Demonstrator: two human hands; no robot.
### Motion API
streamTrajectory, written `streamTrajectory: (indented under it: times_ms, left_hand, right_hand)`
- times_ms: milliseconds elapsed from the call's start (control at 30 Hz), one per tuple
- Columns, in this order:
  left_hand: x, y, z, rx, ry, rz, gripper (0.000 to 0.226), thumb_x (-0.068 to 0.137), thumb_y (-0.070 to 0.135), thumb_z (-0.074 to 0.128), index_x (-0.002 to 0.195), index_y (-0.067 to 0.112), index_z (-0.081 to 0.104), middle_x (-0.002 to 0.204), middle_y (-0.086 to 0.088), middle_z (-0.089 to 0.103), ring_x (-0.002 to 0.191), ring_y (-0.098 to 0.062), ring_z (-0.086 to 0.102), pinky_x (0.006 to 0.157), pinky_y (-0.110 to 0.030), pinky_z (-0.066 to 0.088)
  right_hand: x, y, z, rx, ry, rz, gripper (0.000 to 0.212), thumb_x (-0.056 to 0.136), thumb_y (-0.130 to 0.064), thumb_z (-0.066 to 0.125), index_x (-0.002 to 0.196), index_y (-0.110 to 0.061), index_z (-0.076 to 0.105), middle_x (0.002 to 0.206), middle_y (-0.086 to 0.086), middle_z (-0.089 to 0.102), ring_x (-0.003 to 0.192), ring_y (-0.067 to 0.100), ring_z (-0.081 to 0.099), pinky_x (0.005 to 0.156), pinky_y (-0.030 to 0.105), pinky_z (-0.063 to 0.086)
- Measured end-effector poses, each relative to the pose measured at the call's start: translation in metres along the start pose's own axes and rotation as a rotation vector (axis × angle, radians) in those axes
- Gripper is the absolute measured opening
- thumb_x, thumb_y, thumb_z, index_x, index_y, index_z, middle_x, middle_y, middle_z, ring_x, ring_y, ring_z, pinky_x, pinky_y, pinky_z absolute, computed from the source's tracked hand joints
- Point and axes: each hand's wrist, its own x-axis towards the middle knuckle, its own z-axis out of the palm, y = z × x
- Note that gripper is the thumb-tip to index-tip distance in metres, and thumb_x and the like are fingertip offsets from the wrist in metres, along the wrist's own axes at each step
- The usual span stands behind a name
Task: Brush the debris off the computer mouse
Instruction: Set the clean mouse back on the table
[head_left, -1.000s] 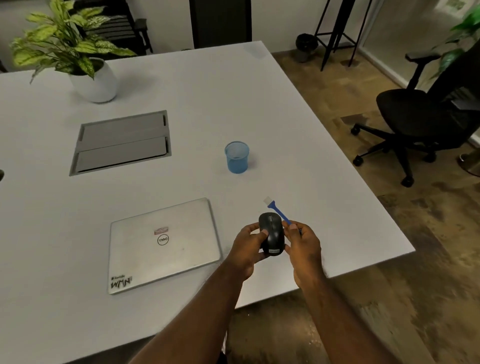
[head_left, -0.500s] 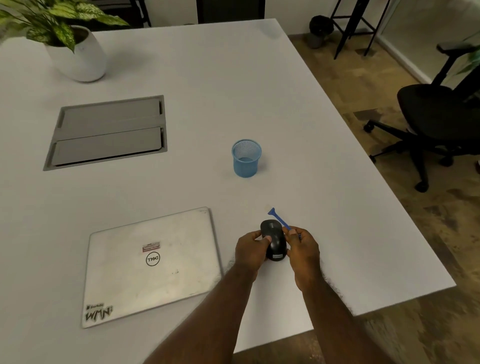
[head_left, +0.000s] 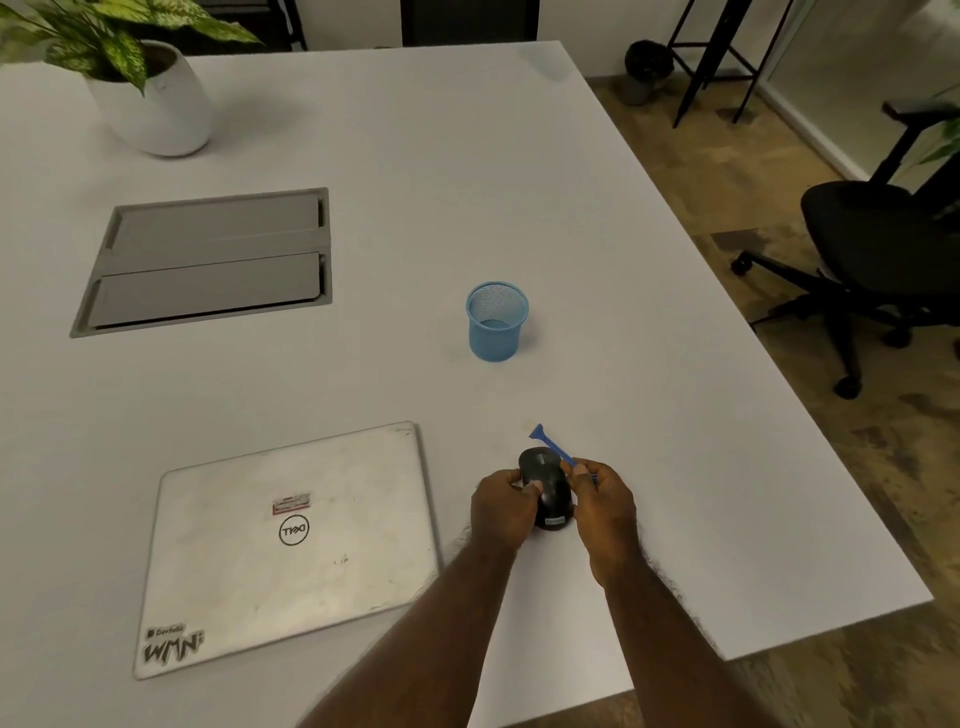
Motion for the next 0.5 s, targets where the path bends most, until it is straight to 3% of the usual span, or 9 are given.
streamTrajectory:
  times_ms: [133,200,300,400,500]
  left_hand:
    - [0.001,0.001,0.001,0.032,0.023,-0.019,0.041,0.088,0.029,0.06,0.123,0.008,0.062,0.118,-0.011,0.068,0.104,-0.027,0.065,0.095,-0.039,0.053]
    - [-0.002,0.0,-0.004,0.052,0.059,-0.025,0.044,0.088,0.028,0.059,0.128,0.009,0.059,0.124,-0.008,0.065,0.111,-0.024,0.062,0.097,-0.031,0.048]
    - [-0.009,-0.003,-0.02,0.099,0.096,0.03,0.038,0.088,0.021,0.055,0.124,0.013,0.061,0.124,-0.005,0.064,0.108,-0.016,0.06,0.087,-0.02,0.041]
    - [-0.018,-0.007,-0.041,0.142,0.145,0.138,0.03,0.089,0.015,0.052,0.115,0.016,0.065,0.118,-0.003,0.064,0.098,-0.009,0.057,0.083,-0.015,0.037]
    - [-0.025,-0.014,-0.065,0.243,0.218,0.252,0.029,0.088,0.014,0.052,0.114,0.017,0.065,0.115,-0.002,0.062,0.103,-0.015,0.059,0.087,-0.02,0.042]
  right_hand:
    - [0.004,0.003,-0.003,0.012,-0.02,-0.016,0.023,0.102,-0.021,0.051,0.116,-0.01,0.067,0.106,0.006,0.069,0.096,0.023,0.064,0.086,0.036,0.056]
    - [0.004,0.005,-0.008,0.001,-0.006,-0.032,0.022,0.102,-0.02,0.051,0.114,-0.012,0.068,0.107,0.005,0.069,0.096,0.021,0.063,0.081,0.028,0.05]
    - [0.003,0.005,-0.019,0.032,0.011,-0.058,0.014,0.099,-0.019,0.056,0.103,-0.018,0.069,0.107,0.006,0.072,0.097,0.02,0.063,0.081,0.026,0.046]
    - [-0.001,-0.002,-0.031,0.063,0.017,-0.079,0.016,0.096,-0.016,0.059,0.091,-0.03,0.066,0.106,0.009,0.074,0.099,0.025,0.066,0.087,0.039,0.053]
    - [-0.005,-0.014,-0.04,0.07,0.011,-0.131,0.015,0.097,-0.015,0.059,0.097,-0.028,0.067,0.104,0.01,0.076,0.098,0.023,0.067,0.092,0.044,0.051]
